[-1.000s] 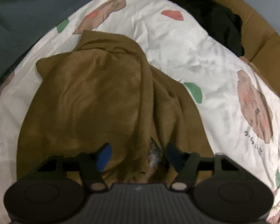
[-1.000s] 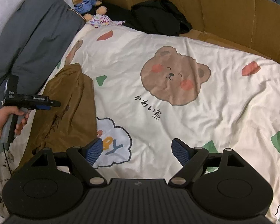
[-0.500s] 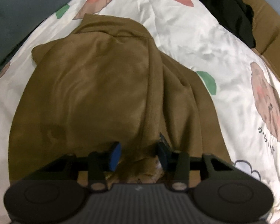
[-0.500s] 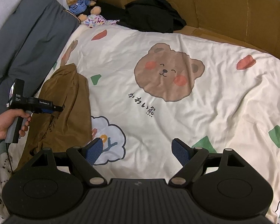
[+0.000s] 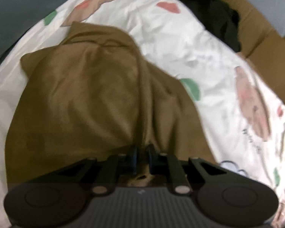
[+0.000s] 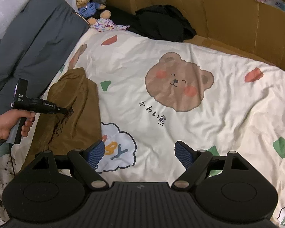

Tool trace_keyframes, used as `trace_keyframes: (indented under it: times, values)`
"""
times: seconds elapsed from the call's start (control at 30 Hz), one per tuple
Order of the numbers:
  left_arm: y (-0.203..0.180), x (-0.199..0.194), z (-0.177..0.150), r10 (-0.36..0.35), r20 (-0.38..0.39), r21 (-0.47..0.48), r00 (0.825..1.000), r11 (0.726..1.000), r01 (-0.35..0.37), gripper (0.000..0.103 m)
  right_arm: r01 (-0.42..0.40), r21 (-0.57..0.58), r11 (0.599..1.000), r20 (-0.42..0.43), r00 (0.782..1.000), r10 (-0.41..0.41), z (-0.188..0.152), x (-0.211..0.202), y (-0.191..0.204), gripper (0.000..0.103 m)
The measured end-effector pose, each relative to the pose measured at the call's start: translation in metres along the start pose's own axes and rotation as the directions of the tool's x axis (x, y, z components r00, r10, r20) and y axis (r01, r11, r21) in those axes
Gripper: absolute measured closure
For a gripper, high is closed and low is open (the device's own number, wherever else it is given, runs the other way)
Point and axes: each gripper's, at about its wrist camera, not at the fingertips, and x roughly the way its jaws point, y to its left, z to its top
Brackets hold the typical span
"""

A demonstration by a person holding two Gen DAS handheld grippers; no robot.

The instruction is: Fold clothes

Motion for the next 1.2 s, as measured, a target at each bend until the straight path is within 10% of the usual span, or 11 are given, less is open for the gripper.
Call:
trace_keyframes:
  times: [0.67, 0.97, 1.2]
  values:
    - [-0.131, 0.006, -0.004, -0.323, -0.047, 0.176, 0.945, 0.929, 0.326, 0.093, 0.051, 0.008, 0.999, 0.04, 0.998, -0.052, -0.002, -0.033, -0.022, 0.018]
    - [-0.204, -0.013, -0.039, -0.475, -0.14, 0.228, 0.869, 0.838, 0.495, 0.093, 0.085, -0.004, 0.996, 0.045, 0.995, -0.085, -0.011, -0.041, -0.04, 0.018]
    - [-0.228, -0.048, -0.065, -0.603, -0.182, 0.263, 0.777, 0.731, 0.629, 0.093, 0.08, -0.101, 0.992, 0.04, 0.996, -0.076, -0.004, -0.023, -0.028, 0.018]
